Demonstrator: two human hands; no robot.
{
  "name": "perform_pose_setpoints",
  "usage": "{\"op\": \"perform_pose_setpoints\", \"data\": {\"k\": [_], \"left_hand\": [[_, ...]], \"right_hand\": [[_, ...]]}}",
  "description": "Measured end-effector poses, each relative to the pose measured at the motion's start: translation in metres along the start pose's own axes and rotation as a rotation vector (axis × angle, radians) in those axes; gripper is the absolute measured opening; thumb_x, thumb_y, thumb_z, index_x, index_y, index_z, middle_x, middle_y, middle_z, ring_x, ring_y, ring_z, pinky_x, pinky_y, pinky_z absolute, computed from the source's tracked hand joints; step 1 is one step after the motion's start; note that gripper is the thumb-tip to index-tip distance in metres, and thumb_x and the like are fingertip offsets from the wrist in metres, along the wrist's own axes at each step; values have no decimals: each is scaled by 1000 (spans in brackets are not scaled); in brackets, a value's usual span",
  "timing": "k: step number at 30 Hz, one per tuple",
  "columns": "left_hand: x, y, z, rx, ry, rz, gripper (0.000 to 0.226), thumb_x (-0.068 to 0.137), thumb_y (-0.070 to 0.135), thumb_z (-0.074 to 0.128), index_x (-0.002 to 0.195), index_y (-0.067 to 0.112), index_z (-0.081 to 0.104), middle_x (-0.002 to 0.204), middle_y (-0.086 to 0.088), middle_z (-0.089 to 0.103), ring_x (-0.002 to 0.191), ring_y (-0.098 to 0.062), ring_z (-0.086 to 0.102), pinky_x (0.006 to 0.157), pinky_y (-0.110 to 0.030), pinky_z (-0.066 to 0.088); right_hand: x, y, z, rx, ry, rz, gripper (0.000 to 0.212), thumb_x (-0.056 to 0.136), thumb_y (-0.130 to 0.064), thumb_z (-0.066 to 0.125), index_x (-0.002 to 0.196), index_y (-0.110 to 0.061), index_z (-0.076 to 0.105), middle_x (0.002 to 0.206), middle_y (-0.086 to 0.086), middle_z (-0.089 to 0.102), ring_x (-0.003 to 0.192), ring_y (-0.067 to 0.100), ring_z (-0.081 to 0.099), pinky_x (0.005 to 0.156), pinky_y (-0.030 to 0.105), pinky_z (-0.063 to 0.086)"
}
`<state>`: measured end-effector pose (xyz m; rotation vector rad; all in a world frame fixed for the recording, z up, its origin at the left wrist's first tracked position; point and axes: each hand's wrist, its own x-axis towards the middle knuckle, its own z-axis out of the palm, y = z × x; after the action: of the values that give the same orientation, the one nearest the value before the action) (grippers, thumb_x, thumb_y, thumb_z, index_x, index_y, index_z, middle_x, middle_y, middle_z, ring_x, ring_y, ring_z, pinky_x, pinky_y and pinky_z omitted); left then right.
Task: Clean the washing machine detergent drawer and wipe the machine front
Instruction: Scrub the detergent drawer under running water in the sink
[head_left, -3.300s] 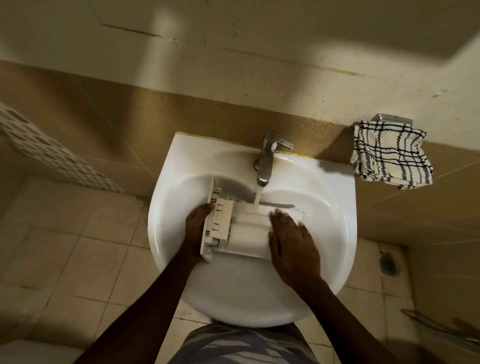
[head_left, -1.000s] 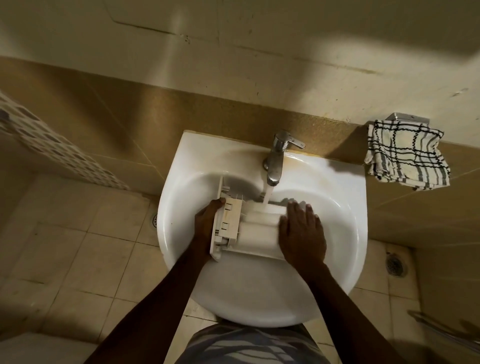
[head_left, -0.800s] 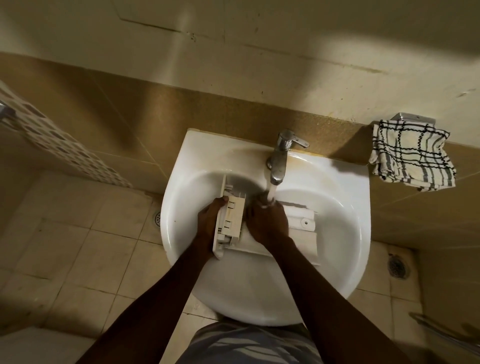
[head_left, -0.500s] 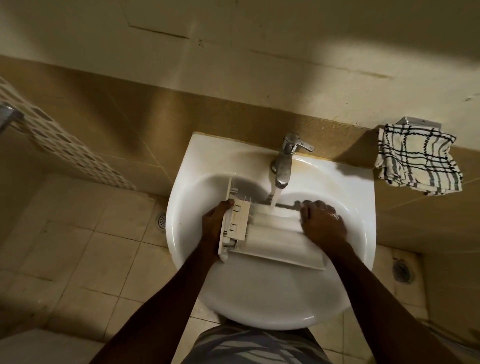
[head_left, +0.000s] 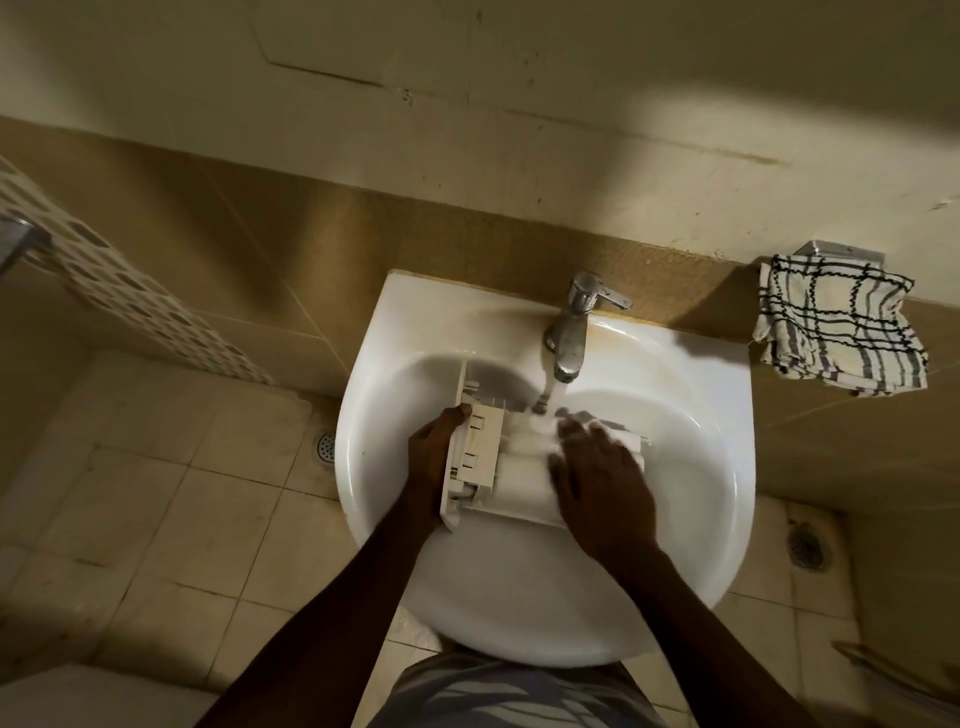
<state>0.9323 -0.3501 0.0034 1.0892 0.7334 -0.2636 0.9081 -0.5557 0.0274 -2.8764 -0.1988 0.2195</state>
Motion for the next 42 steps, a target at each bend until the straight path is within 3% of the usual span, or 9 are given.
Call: {"op": "perform_pose_setpoints", "data": {"k": [5,11,15,18,23,29,32,36,42], "left_hand": [[2,-2,-1,-35,-30,4,38,89,33,65,102,-1,73,95,-34,70,71,-38,69,61,-37,56],[7,-3,-3,-10,4,3,24,90,29,67,93,6,73,83,-16,74,68,-28,70,64,-35,57],[6,-3,-2,-41,-93,-50,59,75,45,72,112,-1,70,98,-31,71,74,-37,69,64,-37,55],[5,-2,-2,-35,-105,-59,50,91,38,60,115,-5,67,90,-28,72,68,-35,69,58,-34,56],[3,-1,3,-67,-217,-145,54,93,42,53,119,-3,66,89,-27,69,68,-32,66,58,-33,54],[-4,-7,22,-158,-372,-234,45,91,46,50,111,12,72,94,-15,68,79,-28,62,76,-37,47],[-7,-6,31,-194,-384,-230,42,91,46,50,107,13,71,91,-11,69,77,-24,65,72,-33,50],[-12,-8,47,-214,-410,-218,41,92,47,46,84,15,71,74,-6,67,63,-18,64,63,-27,50],[-11,-25,63,-372,-401,-219,51,101,51,38,116,9,63,102,-12,68,95,-24,68,89,-36,54]], "right_hand": [[27,6,5,-77,1,211,60,96,-44,19,136,-15,53,142,8,54,137,29,43,108,53,36],[14,-44,11,25,-135,-77,62,100,-51,15,152,-21,31,154,4,40,142,26,37,116,47,31],[-10,11,-9,-42,-170,53,57,98,-66,10,151,-49,17,160,-18,12,150,19,13,113,56,23],[-14,25,-18,180,-192,224,52,97,-65,27,146,-52,29,162,-16,12,148,27,21,109,52,34],[0,28,-36,234,-271,243,45,97,-55,43,140,-41,47,159,-6,27,137,31,42,110,43,33],[11,23,-88,-35,-320,341,39,98,-49,35,128,-40,59,152,-8,39,132,28,43,105,43,39],[24,-4,-95,-302,-289,244,44,100,-45,29,134,-31,54,151,-4,40,133,23,39,104,44,32],[49,-36,-76,-95,-293,68,44,103,-40,27,141,-26,45,150,2,44,138,26,38,105,43,37],[26,-46,-45,-100,-342,-59,59,104,-43,23,157,-24,7,164,-1,15,151,21,11,120,42,17]]}}
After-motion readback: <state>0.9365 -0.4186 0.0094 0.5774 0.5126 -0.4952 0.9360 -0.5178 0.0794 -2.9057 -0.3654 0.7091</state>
